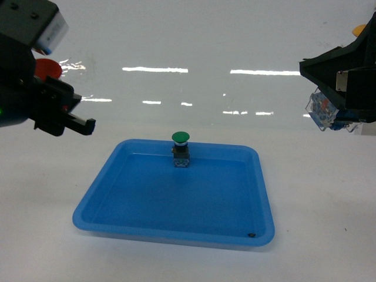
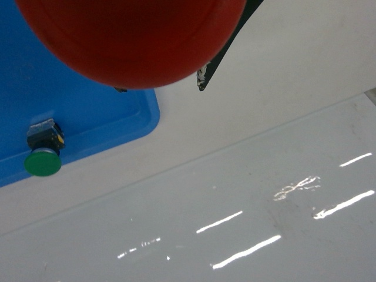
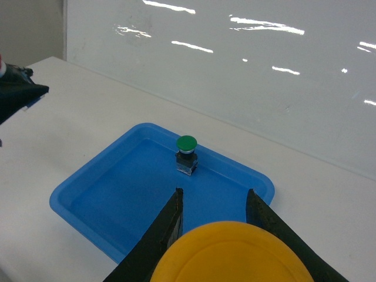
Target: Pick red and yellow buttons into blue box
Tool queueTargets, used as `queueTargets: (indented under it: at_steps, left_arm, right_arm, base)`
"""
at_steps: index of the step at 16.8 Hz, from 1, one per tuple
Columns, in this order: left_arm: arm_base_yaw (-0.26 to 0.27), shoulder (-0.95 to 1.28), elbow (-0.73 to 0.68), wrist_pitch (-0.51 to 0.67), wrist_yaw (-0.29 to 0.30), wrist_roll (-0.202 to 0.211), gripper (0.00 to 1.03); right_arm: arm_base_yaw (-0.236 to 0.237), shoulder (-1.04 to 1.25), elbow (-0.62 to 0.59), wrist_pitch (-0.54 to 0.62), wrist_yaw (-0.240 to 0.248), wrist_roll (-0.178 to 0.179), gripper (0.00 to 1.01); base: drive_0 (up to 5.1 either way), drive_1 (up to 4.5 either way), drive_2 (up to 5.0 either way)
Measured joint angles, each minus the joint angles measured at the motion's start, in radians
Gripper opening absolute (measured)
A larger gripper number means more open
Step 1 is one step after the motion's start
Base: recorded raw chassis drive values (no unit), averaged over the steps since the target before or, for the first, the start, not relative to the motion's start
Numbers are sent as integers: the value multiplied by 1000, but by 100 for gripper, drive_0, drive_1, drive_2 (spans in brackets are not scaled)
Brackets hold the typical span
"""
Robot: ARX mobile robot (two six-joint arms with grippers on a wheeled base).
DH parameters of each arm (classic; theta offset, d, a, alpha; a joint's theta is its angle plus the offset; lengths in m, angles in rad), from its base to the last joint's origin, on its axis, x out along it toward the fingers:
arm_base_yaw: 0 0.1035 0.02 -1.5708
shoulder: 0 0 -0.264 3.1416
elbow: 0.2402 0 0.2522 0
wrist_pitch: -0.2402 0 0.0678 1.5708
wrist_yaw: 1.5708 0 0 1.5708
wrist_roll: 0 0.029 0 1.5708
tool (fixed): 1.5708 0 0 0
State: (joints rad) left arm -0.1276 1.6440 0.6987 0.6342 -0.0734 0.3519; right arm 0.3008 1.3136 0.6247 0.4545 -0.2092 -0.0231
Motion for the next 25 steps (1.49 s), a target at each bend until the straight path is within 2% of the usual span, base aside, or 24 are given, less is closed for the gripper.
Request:
queueTargets:
  at_steps: [4, 9, 14, 25]
  left_arm:
    - [10, -94, -39, 14, 13, 5, 25]
    - [-2, -173, -91, -2, 6, 15, 25]
    - [3, -173, -91, -2, 3, 15, 25]
    - [-2, -174, -91, 2, 6, 14, 25]
  right_arm:
    - [0, 0, 0, 0, 0, 0, 29]
    - [0, 0, 0, 1, 0, 0, 29]
    - [-1, 0, 0, 2, 0, 0, 29]
    - [-1, 0, 0, 5, 1, 0, 29]
  base:
    - [0, 0, 0]
    - [0, 0, 0]
    - [-266, -233, 501]
    - [-7, -408, 394]
